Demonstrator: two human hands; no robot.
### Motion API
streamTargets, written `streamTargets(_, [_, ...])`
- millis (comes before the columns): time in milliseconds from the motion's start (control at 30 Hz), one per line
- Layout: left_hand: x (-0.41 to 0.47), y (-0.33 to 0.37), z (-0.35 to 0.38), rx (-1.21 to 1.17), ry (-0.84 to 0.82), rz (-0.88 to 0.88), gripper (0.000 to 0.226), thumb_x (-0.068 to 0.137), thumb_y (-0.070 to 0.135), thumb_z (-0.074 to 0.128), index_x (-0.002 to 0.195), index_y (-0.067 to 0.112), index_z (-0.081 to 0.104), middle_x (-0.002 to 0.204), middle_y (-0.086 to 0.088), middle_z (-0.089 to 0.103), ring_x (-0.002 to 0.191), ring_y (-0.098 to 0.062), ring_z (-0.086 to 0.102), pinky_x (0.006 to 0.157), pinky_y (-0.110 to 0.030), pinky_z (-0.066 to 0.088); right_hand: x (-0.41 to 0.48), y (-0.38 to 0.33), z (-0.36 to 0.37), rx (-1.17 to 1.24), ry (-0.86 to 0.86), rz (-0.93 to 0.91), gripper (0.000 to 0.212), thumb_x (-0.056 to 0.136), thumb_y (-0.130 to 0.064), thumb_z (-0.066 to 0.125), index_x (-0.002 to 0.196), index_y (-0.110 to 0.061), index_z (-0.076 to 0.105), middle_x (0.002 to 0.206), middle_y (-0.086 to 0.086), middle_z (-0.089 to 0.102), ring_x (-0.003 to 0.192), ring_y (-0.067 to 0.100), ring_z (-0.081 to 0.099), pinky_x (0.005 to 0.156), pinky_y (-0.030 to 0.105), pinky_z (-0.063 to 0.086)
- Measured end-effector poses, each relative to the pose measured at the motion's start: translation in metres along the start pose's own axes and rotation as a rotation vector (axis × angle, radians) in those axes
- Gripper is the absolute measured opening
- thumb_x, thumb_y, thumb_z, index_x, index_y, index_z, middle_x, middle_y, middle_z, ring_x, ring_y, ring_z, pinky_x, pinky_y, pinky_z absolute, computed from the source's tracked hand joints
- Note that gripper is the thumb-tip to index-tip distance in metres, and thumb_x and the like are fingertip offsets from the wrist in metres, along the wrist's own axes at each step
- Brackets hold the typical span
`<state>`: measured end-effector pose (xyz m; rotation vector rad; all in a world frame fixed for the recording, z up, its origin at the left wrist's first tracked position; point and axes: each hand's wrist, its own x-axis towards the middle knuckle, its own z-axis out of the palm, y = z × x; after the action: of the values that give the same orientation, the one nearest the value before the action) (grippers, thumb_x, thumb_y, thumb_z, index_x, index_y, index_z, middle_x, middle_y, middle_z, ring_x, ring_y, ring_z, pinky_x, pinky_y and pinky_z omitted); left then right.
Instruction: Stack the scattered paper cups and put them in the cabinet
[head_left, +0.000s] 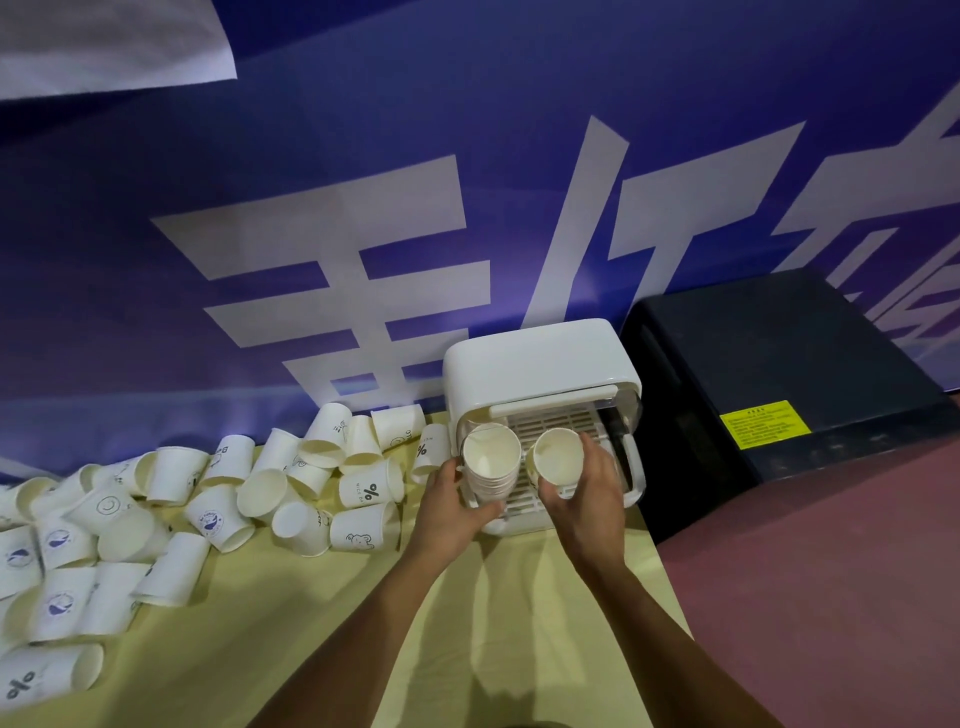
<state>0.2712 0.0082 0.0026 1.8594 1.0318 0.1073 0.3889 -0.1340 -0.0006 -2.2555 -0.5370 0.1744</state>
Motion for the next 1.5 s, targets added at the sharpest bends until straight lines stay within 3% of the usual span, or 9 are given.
streamTargets(133, [0.008,0.002,0.012,0.014,0.042,-0.026,0.095,0.064,0.042,0.090,0.143,0.018,0.042,0.137,0.001,0.049,0.127,-0.018,0.048,0.102,-0.032,0.044,0.011,0.009,0.013,-0.079,-0.067,0.021,0.078,0.076,-0.030,0.081,0.142,-0.011,0.045,0.135,0.008,0.051,0.123,0.027,0.051,0.102,0.044,0.047])
streamTargets(333, [0.013,0.003,0.031,0.032,0.150,-0.044,0.094,0.058,0.048,0.089,0.137,0.021,0.047,0.129,0.000,0.056,0.120,-0.020,0.056,0.097,-0.041,0.052,0.024,0.018,0.026,-0.137,-0.169,0.077,0.086,0.076,-0.033,0.083,0.146,-0.010,0.039,0.143,0.010,0.049,0.129,0.029,0.051,0.104,0.042,0.047])
streamTargets(500, [0.017,0.009,0.040,0.020,0.204,-0.042,0.084,0.066,0.043,0.087,0.138,0.022,0.048,0.133,-0.002,0.057,0.123,-0.023,0.056,0.099,-0.042,0.051,0.027,0.022,0.030,-0.155,-0.215,0.084,0.079,0.077,-0.034,0.082,0.142,-0.016,0.042,0.140,0.006,0.051,0.120,0.028,0.059,0.092,0.040,0.053])
streamTargets(733, [0.018,0.008,0.039,0.021,0.187,-0.022,0.087,0.066,0.045,0.087,0.140,0.024,0.045,0.135,0.000,0.056,0.125,-0.021,0.054,0.102,-0.043,0.049,0.027,0.021,0.026,-0.162,-0.208,0.051,0.088,0.075,-0.037,0.083,0.147,-0.011,0.038,0.145,0.009,0.048,0.130,0.029,0.051,0.104,0.042,0.048])
streamTargets(1033, [-0.006,0.004,0.020,0.044,0.167,-0.013,0.085,0.069,0.046,0.085,0.139,0.020,0.046,0.134,-0.001,0.053,0.120,-0.022,0.055,0.097,-0.037,0.049,-0.004,-0.001,0.005,-0.142,-0.085,-0.131,0.051,0.087,-0.028,0.074,0.131,-0.011,0.055,0.128,0.006,0.059,0.120,0.025,0.055,0.103,0.042,0.046])
streamTargets(1133, [-0.020,-0.007,0.007,-0.003,0.117,-0.003,0.076,0.073,0.040,0.084,0.137,0.019,0.048,0.132,0.001,0.054,0.119,-0.019,0.055,0.098,-0.037,0.049,-0.022,-0.013,0.004,-0.119,-0.068,-0.179,0.045,0.088,-0.025,0.072,0.129,-0.012,0.058,0.125,0.004,0.062,0.117,0.023,0.056,0.101,0.040,0.047])
streamTargets(1300, [-0.049,-0.042,-0.034,-0.106,0.045,-0.052,0.054,0.081,0.035,0.079,0.128,0.023,0.054,0.118,0.005,0.060,0.098,-0.010,0.061,0.084,-0.025,0.051,-0.062,-0.036,0.023,-0.099,-0.163,-0.288,0.038,0.088,-0.023,0.071,0.123,-0.014,0.061,0.116,0.001,0.065,0.108,0.023,0.060,0.091,0.039,0.051])
streamTargets(1500, [-0.081,-0.108,-0.117,-0.169,0.071,-0.065,0.031,0.087,0.030,0.073,0.113,0.019,0.061,0.109,0.003,0.064,0.094,-0.007,0.062,0.075,-0.011,0.046,-0.108,-0.089,0.080,-0.105,-0.350,-0.300,0.052,0.088,-0.034,0.071,0.134,-0.016,0.056,0.127,0.002,0.061,0.110,0.022,0.062,0.092,0.038,0.052])
